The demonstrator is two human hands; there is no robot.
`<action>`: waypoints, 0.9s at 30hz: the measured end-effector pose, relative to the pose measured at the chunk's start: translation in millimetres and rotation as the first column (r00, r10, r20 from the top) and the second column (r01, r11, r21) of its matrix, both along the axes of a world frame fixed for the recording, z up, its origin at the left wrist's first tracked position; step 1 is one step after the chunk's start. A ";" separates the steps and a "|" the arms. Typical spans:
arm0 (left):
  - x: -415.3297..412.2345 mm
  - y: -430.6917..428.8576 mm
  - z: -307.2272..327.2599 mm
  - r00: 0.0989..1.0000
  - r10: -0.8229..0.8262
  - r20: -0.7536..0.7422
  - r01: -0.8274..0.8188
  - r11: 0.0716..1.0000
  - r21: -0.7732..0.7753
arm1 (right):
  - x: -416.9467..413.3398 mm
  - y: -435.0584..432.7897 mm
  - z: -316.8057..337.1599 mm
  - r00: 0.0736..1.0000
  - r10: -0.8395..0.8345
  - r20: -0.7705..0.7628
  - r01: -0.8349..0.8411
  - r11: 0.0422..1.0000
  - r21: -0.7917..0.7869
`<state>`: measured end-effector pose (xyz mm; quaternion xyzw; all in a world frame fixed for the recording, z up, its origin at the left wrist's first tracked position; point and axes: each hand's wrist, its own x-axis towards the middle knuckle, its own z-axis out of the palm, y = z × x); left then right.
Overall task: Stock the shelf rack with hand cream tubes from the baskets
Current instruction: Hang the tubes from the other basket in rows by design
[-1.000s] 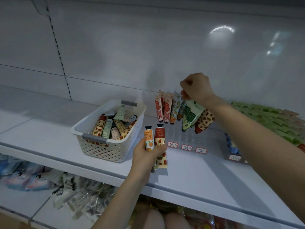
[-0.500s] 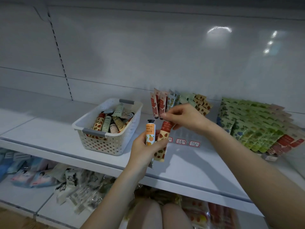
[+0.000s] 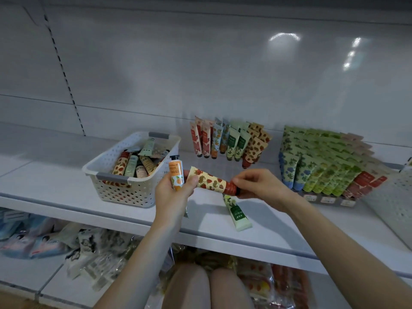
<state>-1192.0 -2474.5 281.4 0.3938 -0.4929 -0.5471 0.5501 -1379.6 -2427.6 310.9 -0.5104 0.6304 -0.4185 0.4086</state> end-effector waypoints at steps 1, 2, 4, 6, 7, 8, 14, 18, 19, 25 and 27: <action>-2.3 0.1 -0.1 0.999 -0.006 0.045 0.007 1.000 -0.027 | -1.9 1.4 -0.7 0.997 0.016 -0.075 -0.018 1.000 -0.025; -5.0 0.6 -0.3 0.996 -0.011 0.089 0.016 0.998 -0.053 | -2.8 2.9 -0.1 0.990 0.036 -0.140 -0.044 0.998 -0.054; -12.0 2.9 -0.4 0.987 -0.018 0.157 0.033 0.995 -0.093 | -1.7 5.6 2.1 0.963 0.093 -0.252 -0.122 0.987 -0.103; -19.2 4.6 -0.6 0.981 -0.030 0.193 0.052 0.993 -0.110 | 1.5 6.9 1.5 0.915 0.134 -0.379 -0.197 0.972 -0.131; -22.6 5.4 -0.5 0.979 -0.040 0.199 0.064 0.991 -0.114 | 2.0 7.2 0.5 0.894 0.141 -0.425 -0.221 0.965 -0.143; -25.7 5.6 -0.6 0.978 -0.050 0.203 0.075 0.991 -0.115 | 1.6 7.5 -1.0 0.882 0.142 -0.449 -0.233 0.960 -0.155; -40.2 8.6 -1.5 0.979 -0.102 0.179 0.119 0.989 -0.086 | -13.3 12.7 -8.4 0.920 0.006 -0.391 -0.071 0.986 -0.153; -40.8 8.0 -8.1 0.981 -0.116 0.158 0.126 0.991 -0.053 | -34.5 5.7 -11.6 0.848 -0.415 -0.329 0.335 0.902 -0.274; -40.5 8.2 -10.0 0.979 -0.123 0.161 0.132 0.990 -0.045 | -39.8 2.6 -12.3 0.796 -0.502 -0.338 0.405 0.857 -0.319; -39.8 4.3 -17.3 0.970 -0.118 0.211 0.132 0.990 -0.052 | -56.5 -22.5 -23.4 0.708 -0.617 -0.345 0.488 0.779 -0.394; -37.9 1.8 -19.0 0.970 -0.112 0.216 0.127 0.990 -0.055 | -60.0 -30.8 -23.7 0.704 -0.620 -0.346 0.489 0.777 -0.397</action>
